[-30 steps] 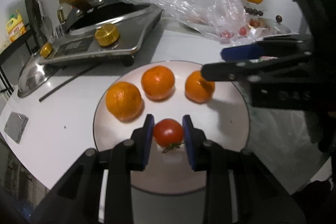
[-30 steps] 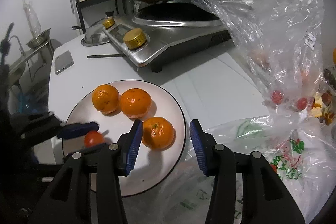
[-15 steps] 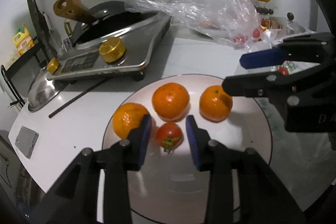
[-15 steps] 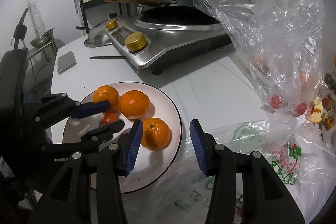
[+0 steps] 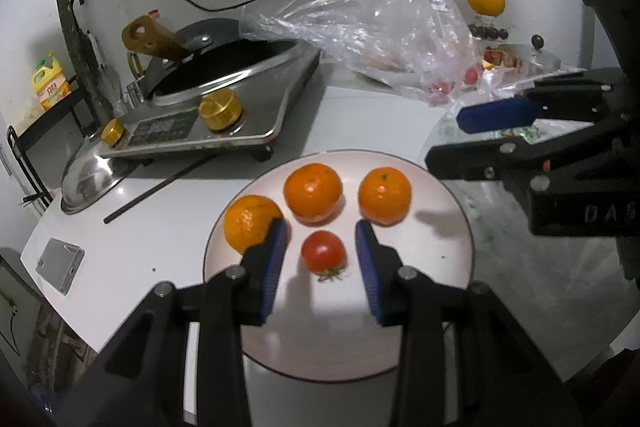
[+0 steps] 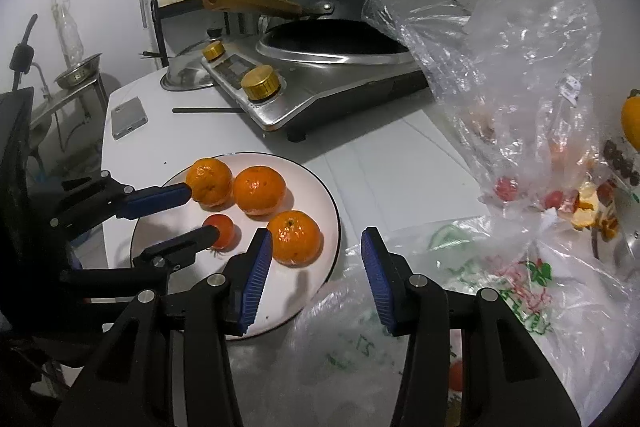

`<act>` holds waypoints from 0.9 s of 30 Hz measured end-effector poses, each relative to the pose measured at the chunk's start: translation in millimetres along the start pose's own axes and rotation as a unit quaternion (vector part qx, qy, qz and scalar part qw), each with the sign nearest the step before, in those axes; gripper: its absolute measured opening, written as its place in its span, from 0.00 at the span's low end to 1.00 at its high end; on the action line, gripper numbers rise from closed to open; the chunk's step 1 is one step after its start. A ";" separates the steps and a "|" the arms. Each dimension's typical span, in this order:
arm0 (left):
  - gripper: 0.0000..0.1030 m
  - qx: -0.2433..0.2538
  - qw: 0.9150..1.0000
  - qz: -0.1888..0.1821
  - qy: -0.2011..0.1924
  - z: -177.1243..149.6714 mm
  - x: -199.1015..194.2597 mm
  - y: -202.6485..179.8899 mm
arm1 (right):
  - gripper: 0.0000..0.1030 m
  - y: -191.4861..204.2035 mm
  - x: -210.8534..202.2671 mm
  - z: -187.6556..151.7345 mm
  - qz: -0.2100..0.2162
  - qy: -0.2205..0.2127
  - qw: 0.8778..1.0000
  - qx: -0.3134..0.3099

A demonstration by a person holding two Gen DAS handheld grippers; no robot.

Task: Organize fruits
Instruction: 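Move both open grippers back over the fruit on the plastic bag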

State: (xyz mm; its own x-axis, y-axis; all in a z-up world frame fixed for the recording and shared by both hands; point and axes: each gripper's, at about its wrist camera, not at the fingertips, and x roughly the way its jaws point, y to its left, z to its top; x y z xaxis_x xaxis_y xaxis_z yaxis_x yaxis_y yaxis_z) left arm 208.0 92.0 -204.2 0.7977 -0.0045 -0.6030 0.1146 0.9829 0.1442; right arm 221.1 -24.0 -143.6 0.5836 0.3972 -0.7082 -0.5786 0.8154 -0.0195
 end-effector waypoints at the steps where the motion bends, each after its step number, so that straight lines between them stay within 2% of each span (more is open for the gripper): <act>1: 0.36 0.000 1.000 -0.002 -0.001 0.1 -1.4 -1.2 | 0.47 -0.4 -2.7 -0.7 -0.002 -0.001 1.000 0.001; 17: 0.37 -0.001 0.999 -0.031 -0.011 6.9 -28.9 -40.0 | 0.47 -26.0 -56.9 -26.5 -0.035 -0.020 0.999 0.026; 19: 0.42 0.002 0.999 -0.034 -0.012 9.0 -31.3 -46.6 | 0.47 -32.2 -65.0 -31.7 -0.038 -0.024 0.999 0.031; 21: 0.55 0.001 0.999 -0.039 -0.014 10.6 -34.5 -52.6 | 0.47 -37.9 -70.7 -36.5 -0.042 -0.025 0.998 0.036; 27: 0.55 0.005 0.999 -0.048 -0.015 15.7 -39.2 -71.3 | 0.47 -55.0 -84.0 -53.6 -0.053 -0.025 0.997 0.050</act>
State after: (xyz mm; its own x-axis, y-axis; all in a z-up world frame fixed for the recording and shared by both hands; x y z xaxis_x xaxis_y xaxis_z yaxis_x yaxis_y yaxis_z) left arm 177.9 19.2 -178.5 0.7999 -0.1035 -0.5911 0.1967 0.9758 0.0954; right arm 173.4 -124.9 -120.9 0.6675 0.3257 -0.6696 -0.4547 0.8904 -0.0203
